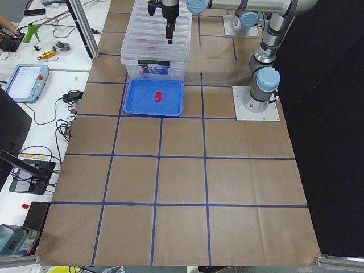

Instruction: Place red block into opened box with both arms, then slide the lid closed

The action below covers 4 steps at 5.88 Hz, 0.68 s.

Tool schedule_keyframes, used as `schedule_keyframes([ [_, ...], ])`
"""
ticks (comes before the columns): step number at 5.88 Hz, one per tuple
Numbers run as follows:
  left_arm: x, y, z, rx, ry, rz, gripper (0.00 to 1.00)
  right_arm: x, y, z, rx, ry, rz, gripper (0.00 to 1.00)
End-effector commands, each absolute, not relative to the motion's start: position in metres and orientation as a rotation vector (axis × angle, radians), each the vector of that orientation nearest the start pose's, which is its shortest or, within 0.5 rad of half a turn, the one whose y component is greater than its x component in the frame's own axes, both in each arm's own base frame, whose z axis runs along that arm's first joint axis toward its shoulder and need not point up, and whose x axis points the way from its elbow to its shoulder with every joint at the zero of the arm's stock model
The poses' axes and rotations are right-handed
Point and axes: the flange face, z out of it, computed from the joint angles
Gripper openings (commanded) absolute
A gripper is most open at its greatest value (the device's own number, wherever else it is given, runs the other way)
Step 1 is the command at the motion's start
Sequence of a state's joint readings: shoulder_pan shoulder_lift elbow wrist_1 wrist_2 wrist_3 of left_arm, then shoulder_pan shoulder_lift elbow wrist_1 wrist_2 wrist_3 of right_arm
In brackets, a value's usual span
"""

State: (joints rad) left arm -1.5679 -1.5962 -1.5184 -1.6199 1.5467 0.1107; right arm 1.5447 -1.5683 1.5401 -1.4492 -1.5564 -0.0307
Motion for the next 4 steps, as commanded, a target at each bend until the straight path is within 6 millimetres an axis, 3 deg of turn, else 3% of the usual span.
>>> schedule_keyframes([
  [1,-0.1342,-0.4999,0.4973,0.170,3.163,0.029,0.98,0.1225,-0.4875,0.4900,-0.006,3.117,0.143,1.00],
  [4,-0.1342,-0.5002,0.4982,0.170,3.162,0.024,0.98,0.1199,-0.4900,0.4894,0.001,3.120,0.143,1.00],
])
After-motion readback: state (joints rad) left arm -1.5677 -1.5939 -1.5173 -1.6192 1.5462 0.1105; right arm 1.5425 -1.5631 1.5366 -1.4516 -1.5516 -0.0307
